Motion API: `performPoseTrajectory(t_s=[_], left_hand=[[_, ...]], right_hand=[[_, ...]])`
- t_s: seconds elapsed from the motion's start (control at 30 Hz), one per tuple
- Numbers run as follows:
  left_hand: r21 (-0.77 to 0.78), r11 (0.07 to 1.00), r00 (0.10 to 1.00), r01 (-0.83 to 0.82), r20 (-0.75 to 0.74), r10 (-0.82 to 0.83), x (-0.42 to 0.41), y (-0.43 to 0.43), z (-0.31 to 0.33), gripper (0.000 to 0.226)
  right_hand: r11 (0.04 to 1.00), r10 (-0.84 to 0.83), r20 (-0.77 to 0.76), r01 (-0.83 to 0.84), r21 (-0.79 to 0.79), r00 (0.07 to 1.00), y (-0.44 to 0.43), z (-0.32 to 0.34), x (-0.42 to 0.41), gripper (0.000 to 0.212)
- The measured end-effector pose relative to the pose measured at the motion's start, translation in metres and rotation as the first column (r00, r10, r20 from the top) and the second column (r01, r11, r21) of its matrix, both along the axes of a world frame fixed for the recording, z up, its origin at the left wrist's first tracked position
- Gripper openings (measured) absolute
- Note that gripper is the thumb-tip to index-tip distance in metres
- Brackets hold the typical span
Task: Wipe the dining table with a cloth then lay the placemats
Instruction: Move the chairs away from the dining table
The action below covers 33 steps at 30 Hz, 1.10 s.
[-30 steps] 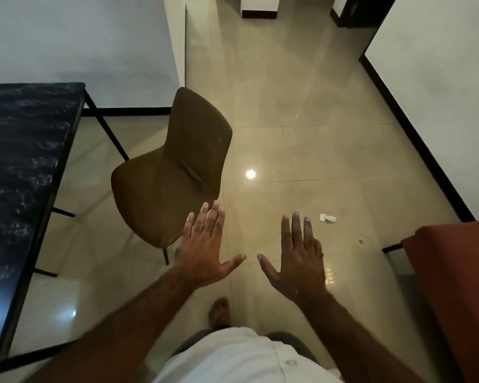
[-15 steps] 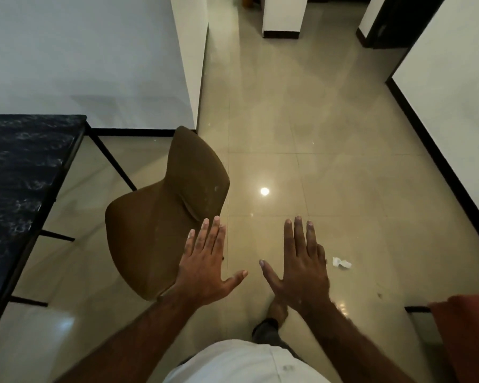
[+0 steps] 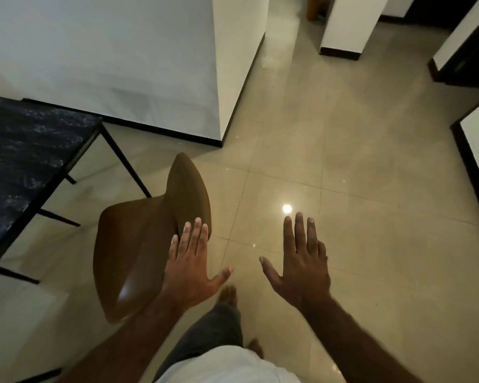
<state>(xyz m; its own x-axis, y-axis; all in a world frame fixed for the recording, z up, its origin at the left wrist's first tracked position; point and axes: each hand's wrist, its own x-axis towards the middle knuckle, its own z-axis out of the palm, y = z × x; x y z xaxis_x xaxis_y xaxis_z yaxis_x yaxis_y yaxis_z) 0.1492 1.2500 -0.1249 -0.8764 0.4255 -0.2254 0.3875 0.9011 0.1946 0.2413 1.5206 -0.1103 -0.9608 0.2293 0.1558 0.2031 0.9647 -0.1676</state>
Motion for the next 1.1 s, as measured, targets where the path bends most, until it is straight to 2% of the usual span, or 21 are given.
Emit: performPoseTrajectory(t_s=[0.1,0.27,0.33,0.37,0.47,0.63,0.8,1.0,1.1], left_hand=[[-0.011,0.999,0.998,-0.047,0.042,0.047,-0.027,0.011,-0.014,0.127],[0.057,0.984,0.985,-0.171,0.046,0.168,-0.096,0.026,-0.03,0.128],[0.063,0.976,0.974,-0.208,0.101,0.201,-0.115,0.032,-0.032,0.129],[0.078,0.969,0.966,-0.233,0.135,0.221,-0.12,0.034,-0.033,0.129],[0.117,0.942,0.947,-0.315,0.1,0.305,-0.159,0.038,-0.033,0.127],[0.088,0.924,0.909,-0.373,0.233,0.345,-0.18,0.028,-0.031,0.131],[0.116,0.85,0.826,-0.514,0.334,0.454,-0.18,0.021,-0.047,0.13],[0.147,0.666,0.659,-0.731,0.403,0.635,-0.169,0.025,-0.062,0.126],[0.106,0.525,0.518,-0.844,0.411,0.75,-0.173,0.031,-0.069,0.124]], right_hand=[[0.997,0.067,0.053,-0.068,0.021,0.996,0.02,-0.002,-0.045,0.115],[0.984,0.17,0.065,-0.173,0.035,0.983,0.032,0.0,-0.135,0.113],[0.977,0.208,0.08,-0.212,0.039,0.975,0.037,0.005,-0.17,0.112],[0.972,0.23,0.07,-0.233,0.034,0.971,0.037,0.009,-0.186,0.112],[0.952,0.297,0.018,-0.298,0.073,0.955,0.033,0.018,-0.252,0.112],[0.892,0.443,0.076,-0.447,0.066,0.894,0.002,0.03,-0.339,0.112],[0.72,0.682,0.104,-0.69,0.076,0.724,-0.054,0.025,-0.413,0.111],[0.481,0.838,0.25,-0.873,0.083,0.486,-0.13,0.003,-0.478,0.114],[0.36,0.887,0.284,-0.93,0.067,0.364,-0.159,-0.016,-0.503,0.114]])
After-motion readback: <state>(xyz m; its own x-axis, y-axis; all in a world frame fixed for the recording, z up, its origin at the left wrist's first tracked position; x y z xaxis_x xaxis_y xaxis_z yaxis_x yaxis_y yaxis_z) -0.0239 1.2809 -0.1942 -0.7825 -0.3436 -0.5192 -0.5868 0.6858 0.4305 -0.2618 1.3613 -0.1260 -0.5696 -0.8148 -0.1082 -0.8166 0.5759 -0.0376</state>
